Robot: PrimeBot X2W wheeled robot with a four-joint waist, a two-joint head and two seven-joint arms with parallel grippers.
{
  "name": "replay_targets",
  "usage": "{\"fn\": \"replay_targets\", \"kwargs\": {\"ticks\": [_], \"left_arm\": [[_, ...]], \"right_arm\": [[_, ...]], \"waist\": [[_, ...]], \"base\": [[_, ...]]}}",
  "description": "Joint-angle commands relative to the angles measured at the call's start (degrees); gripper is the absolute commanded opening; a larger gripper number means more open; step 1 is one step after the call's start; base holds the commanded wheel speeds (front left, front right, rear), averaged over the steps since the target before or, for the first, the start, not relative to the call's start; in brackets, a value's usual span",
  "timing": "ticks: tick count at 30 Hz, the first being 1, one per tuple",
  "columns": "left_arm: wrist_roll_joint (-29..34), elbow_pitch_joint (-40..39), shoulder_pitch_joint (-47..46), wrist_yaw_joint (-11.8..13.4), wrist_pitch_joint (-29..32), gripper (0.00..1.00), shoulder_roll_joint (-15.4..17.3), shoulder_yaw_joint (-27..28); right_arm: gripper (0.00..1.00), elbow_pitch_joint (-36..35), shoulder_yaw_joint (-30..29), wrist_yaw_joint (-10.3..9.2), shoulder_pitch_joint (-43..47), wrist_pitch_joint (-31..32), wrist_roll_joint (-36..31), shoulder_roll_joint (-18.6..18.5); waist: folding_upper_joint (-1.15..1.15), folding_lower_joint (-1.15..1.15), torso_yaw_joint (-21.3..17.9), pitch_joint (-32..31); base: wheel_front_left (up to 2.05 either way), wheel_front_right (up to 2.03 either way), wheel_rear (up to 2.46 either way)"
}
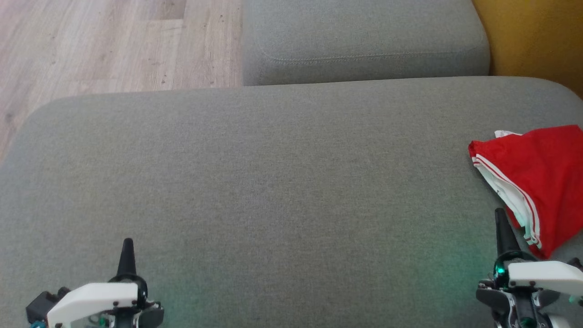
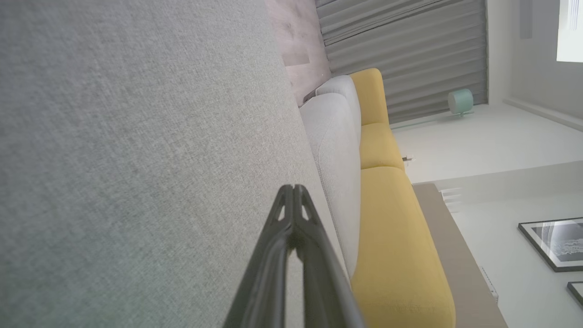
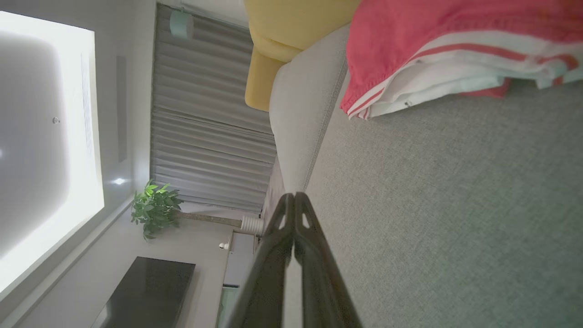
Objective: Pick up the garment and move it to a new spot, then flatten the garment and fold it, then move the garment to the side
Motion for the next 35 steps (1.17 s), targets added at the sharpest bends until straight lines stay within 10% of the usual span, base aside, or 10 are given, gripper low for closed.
{"fn": "replay_targets", "kwargs": {"ticks": [1, 35], "left_arm": [[-1.3, -1.7, -3.4, -0.8, 0.6, 0.00, -0.1, 2.6], [-11.5, -1.5, -5.8, -5.1, 4.2, 0.00, -3.2, 9.9]], "right_arm": [[0.00, -1.8, 0.6, -0.03, -3.2, 0.5, 2.1, -1.1], [0.00, -1.2, -1.2, -0.04, -6.7, 2.7, 17.8, -1.0]], "waist": [[0.00, 0.00, -0.1, 0.1], [0.00, 0.00, -0.7, 1.2]], "base": [[0.00, 0.00, 0.00], [0.00, 0.00, 0.00]]}}
